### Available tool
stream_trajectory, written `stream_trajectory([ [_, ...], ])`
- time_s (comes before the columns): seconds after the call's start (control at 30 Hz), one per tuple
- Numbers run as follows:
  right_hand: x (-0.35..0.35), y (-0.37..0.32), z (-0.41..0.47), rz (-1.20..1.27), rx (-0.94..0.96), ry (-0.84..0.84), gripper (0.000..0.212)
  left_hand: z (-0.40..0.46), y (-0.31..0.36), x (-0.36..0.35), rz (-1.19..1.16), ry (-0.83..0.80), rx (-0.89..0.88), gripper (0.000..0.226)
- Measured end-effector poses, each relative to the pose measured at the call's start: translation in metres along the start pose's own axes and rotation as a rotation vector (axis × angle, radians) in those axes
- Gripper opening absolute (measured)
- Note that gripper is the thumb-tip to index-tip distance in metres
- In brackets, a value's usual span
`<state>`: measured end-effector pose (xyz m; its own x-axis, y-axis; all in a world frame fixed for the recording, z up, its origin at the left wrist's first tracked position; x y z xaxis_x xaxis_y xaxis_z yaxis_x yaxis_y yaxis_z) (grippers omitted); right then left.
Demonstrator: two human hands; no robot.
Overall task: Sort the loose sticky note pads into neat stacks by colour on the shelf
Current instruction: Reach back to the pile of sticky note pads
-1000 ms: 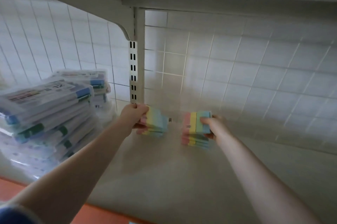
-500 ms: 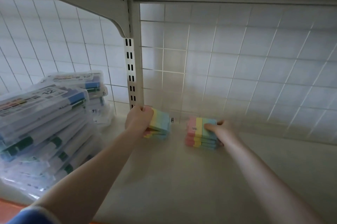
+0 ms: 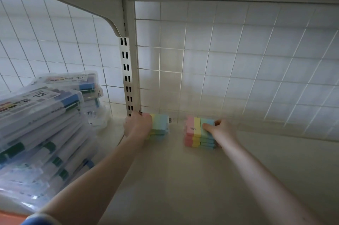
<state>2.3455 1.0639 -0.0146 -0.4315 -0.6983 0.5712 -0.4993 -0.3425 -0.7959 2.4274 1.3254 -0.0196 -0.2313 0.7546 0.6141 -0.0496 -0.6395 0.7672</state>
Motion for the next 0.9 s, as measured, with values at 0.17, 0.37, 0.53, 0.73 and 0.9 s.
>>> stream_trajectory([
  [0.17, -0.002, 0.003, 0.003, -0.037, 0.016, 0.010, 0.038, -0.004, 0.001, 0.002, 0.021, -0.001, -0.005, 0.042],
  [0.37, 0.031, 0.011, -0.003, -0.134, 0.088, 0.181, 0.030, -0.021, 0.020, 0.016, 0.088, 0.047, -0.149, 0.041],
  [0.53, 0.082, 0.042, 0.001, -0.354, 0.177, 0.354, 0.030, -0.050, 0.048, 0.018, 0.191, 0.040, -0.349, 0.050],
  [0.73, 0.162, 0.092, 0.002, -0.603, 0.241, 0.486, 0.034, -0.103, 0.092, -0.004, 0.319, 0.059, -0.464, 0.051],
  [0.9, 0.245, 0.146, 0.009, -0.774, 0.301, 0.541, 0.033, -0.161, 0.154, -0.054, 0.326, 0.098, -0.540, 0.051],
])
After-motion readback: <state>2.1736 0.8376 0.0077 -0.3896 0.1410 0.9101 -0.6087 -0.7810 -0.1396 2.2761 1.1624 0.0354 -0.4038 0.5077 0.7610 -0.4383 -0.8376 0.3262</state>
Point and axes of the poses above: each hand's wrist, its own z-axis towards the middle knuckle, its own x-axis out of the back of the hand, y = z × x, the point moved 5 cm from there along z, towards the middle knuckle, and after that the axes turned 13 degrees about -x, right-handed, at the moved point
